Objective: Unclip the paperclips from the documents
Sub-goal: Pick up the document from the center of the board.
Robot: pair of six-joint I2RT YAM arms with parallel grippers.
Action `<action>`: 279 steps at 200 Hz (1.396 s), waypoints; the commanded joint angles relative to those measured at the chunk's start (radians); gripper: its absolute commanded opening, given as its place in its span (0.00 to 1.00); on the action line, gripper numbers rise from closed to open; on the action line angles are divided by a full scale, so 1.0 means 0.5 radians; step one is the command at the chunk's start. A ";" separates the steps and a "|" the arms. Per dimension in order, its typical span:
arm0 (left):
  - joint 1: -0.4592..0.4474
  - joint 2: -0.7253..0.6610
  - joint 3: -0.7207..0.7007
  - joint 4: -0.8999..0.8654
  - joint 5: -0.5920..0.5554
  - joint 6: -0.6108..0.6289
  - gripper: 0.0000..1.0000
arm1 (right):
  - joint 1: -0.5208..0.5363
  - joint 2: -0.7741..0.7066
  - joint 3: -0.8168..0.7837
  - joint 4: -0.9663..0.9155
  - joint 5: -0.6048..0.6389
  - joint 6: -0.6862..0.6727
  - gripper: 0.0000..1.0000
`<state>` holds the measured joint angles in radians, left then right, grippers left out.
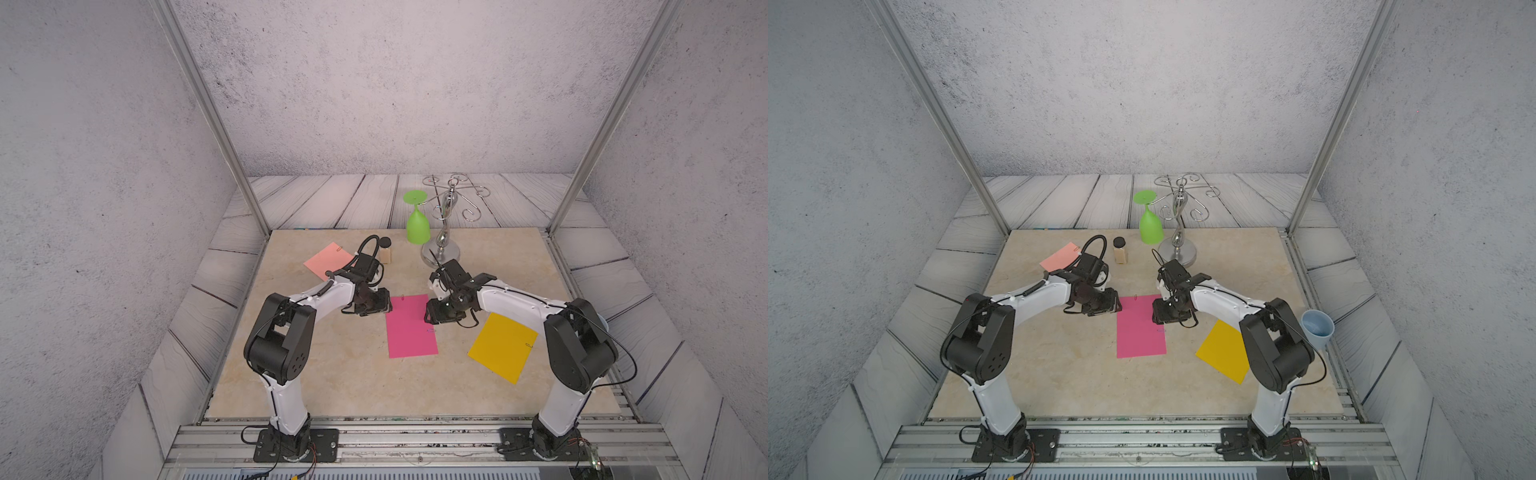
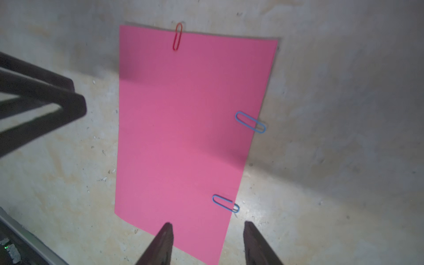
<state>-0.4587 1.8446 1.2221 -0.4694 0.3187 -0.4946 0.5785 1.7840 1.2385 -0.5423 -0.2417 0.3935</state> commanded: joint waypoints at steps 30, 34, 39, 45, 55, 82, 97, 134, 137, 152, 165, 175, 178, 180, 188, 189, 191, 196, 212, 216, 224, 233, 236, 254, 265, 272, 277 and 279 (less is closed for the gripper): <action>-0.017 0.070 0.042 -0.011 -0.049 -0.063 0.51 | -0.050 0.169 0.013 0.101 -0.014 0.050 0.44; -0.017 0.081 0.049 -0.008 -0.045 -0.062 0.51 | -0.049 0.177 0.011 0.111 -0.021 0.053 0.43; -0.018 0.088 0.055 -0.006 -0.040 -0.063 0.51 | -0.050 0.188 0.008 0.124 -0.028 0.054 0.42; -0.018 0.101 0.061 0.000 -0.036 -0.066 0.51 | -0.049 0.200 0.008 0.131 -0.032 0.058 0.40; -0.018 0.120 0.065 0.021 -0.024 -0.072 0.51 | -0.049 0.221 0.005 0.146 -0.033 0.060 0.38; -0.018 0.158 0.057 0.086 0.016 -0.110 0.51 | -0.051 0.264 0.005 0.166 -0.034 0.061 0.37; -0.018 0.164 0.044 0.112 0.016 -0.124 0.50 | -0.050 0.294 0.014 0.167 -0.046 0.058 0.36; -0.018 0.182 0.017 0.184 0.023 -0.151 0.48 | -0.053 0.356 0.016 0.182 -0.034 0.062 0.35; -0.018 0.183 0.015 0.191 0.027 -0.152 0.48 | -0.053 0.360 0.012 0.187 -0.032 0.064 0.35; -0.018 0.195 0.019 0.219 0.031 -0.162 0.48 | -0.053 0.381 0.005 0.207 -0.035 0.074 0.34; -0.018 0.212 0.032 0.216 0.018 -0.165 0.48 | -0.053 0.399 0.008 0.218 -0.041 0.081 0.32; -0.016 0.227 0.045 0.213 0.002 -0.167 0.47 | -0.053 0.407 0.008 0.224 -0.039 0.087 0.32; -0.014 0.230 0.047 0.210 -0.003 -0.167 0.47 | -0.053 0.410 0.008 0.225 -0.038 0.087 0.32; -0.015 0.233 0.050 0.211 -0.007 -0.166 0.47 | -0.053 0.412 0.008 0.225 -0.038 0.087 0.32; -0.015 0.245 0.056 0.210 -0.014 -0.167 0.47 | -0.053 0.417 0.011 0.226 -0.035 0.087 0.31; -0.015 0.247 0.058 0.209 -0.014 -0.167 0.47 | -0.053 0.417 0.011 0.226 -0.035 0.087 0.31; -0.015 0.251 0.060 0.210 -0.015 -0.169 0.47 | -0.055 0.419 0.011 0.223 -0.035 0.087 0.31; -0.015 0.258 0.065 0.210 -0.015 -0.168 0.47 | -0.053 0.421 0.014 0.219 -0.034 0.087 0.30; -0.015 0.292 0.079 0.200 -0.021 -0.174 0.46 | -0.053 0.432 0.018 0.211 -0.035 0.087 0.28; -0.015 0.297 0.083 0.202 -0.022 -0.177 0.46 | -0.053 0.435 0.020 0.210 -0.038 0.085 0.28; -0.015 0.305 0.082 0.210 -0.027 -0.183 0.45 | -0.053 0.439 0.020 0.207 -0.040 0.084 0.28; -0.015 0.313 0.081 0.221 -0.034 -0.192 0.44 | -0.053 0.444 0.020 0.201 -0.044 0.084 0.28; -0.015 0.313 0.082 0.223 -0.033 -0.196 0.44 | -0.053 0.445 0.019 0.201 -0.046 0.084 0.28; -0.015 0.332 0.089 0.233 -0.032 -0.206 0.43 | -0.054 0.460 0.026 0.193 -0.062 0.082 0.28; -0.015 0.342 0.092 0.233 -0.030 -0.206 0.42 | -0.055 0.468 0.032 0.189 -0.074 0.084 0.28; -0.015 0.347 0.093 0.238 -0.032 -0.207 0.42 | -0.053 0.469 0.033 0.186 -0.080 0.082 0.28; -0.016 0.353 0.093 0.233 -0.030 -0.207 0.42 | -0.053 0.473 0.036 0.186 -0.084 0.082 0.28; -0.014 0.352 0.093 0.231 -0.028 -0.207 0.42 | -0.053 0.476 0.036 0.186 -0.086 0.081 0.28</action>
<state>-0.4629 1.9808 1.2667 -0.3298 0.3222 -0.5816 0.5529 1.9560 1.2545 -0.4084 -0.2771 0.4274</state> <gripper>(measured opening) 0.419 0.281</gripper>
